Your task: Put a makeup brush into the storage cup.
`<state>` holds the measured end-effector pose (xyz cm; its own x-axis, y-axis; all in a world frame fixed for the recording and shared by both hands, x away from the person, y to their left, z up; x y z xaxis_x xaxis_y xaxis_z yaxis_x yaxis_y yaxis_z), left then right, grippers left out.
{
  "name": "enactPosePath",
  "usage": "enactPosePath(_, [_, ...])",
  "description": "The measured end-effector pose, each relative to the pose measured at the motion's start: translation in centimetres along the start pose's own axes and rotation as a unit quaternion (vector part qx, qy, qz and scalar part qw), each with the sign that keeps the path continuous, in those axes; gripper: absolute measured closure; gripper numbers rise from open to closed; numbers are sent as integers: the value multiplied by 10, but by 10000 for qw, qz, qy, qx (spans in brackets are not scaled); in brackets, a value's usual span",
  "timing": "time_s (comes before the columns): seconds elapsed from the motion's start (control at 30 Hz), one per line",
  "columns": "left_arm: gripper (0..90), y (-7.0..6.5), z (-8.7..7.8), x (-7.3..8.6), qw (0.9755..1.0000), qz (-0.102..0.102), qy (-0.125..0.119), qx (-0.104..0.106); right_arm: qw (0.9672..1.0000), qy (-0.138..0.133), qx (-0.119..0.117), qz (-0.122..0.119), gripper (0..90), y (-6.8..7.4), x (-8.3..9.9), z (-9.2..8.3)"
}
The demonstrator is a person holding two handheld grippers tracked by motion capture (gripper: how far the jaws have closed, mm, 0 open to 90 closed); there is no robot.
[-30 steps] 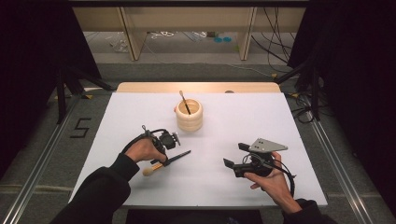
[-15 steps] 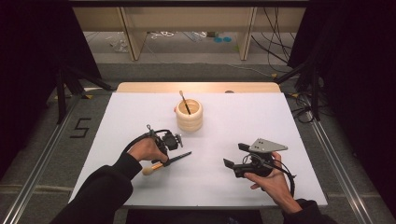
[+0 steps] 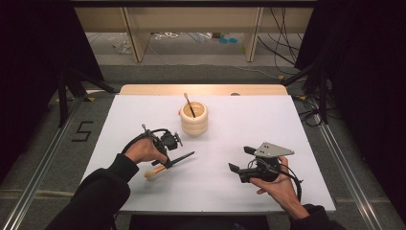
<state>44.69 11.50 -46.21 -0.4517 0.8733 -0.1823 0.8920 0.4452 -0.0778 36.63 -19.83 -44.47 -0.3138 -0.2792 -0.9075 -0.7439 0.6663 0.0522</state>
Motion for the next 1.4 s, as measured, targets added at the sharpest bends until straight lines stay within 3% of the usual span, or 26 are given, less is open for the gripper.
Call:
enactPosePath(0.33, [782, -12, -9, -1, 9993, 86, -230, 283, 9978, -54, 33, -666, 163, 13, -8, 0])
enactPosePath(0.47, [782, -17, -15, -2, 9981, 80, -462, 402, 9961, -32, 55, -880, 164, 17, -9, 1])
enactPosePath(0.5, [782, -20, -15, -2, 9974, -17, -585, 429, 9956, -44, 50, -934, 164, 19, -9, 1])
enactPosePath(0.6, [782, -25, -18, -4, 9961, -12, -723, 512, 9931, -16, 35, -1173, 164, 26, -11, 4])
enactPosePath(0.73, [782, -29, -20, -6, 9953, 68, -774, 578, 9919, 39, -61, -1266, 165, 31, -12, 5])
enactPosePath(0.9, [782, -36, -21, -8, 9936, 101, -850, 742, 9878, 97, -89, -1553, 170, 40, -14, 8])
enactPosePath(1.0, [782, -38, -23, -9, 9934, 179, -808, 794, 9821, 182, -107, -1869, 184, 46, -15, 10])
enactPosePath(1.13, [782, -41, -23, -11, 9926, 141, -849, 854, 9783, 235, -147, -2053, 190, 49, -16, 13])
enactPosePath(1.17, [782, -40, -24, -11, 9932, 289, -745, 849, 9756, 266, -170, -2173, 194, 51, -17, 14])
enactPosePath(1.27, [782, -42, -24, -12, 9929, 269, -742, 885, 9734, 291, -211, -2261, 200, 53, -17, 16])
enactPosePath(1.3, [782, -42, -23, -12, 9929, 302, -736, 886, 9690, 328, -245, -2438, 211, 56, -18, 19])
enactPosePath(1.37, [782, -43, -23, -14, 9919, 201, -833, 935, 9644, 362, -296, -2603, 219, 59, -19, 21])
enactPosePath(1.4, [782, -42, -24, -14, 9921, 311, -742, 958, 9621, 384, -327, -2680, 227, 60, -20, 22])
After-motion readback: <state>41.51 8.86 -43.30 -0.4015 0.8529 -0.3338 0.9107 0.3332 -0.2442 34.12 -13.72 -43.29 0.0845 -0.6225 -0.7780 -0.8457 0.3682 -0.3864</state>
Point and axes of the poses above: each handheld gripper's, and its own axes: z roughly forward along the jaws, x roughly out of its underside, y roughly to its left, the point moved 2 cm from there along z, roughly forward along the jaws, and after that the axes turned 2 degrees about -y, right-handed, at the moved point
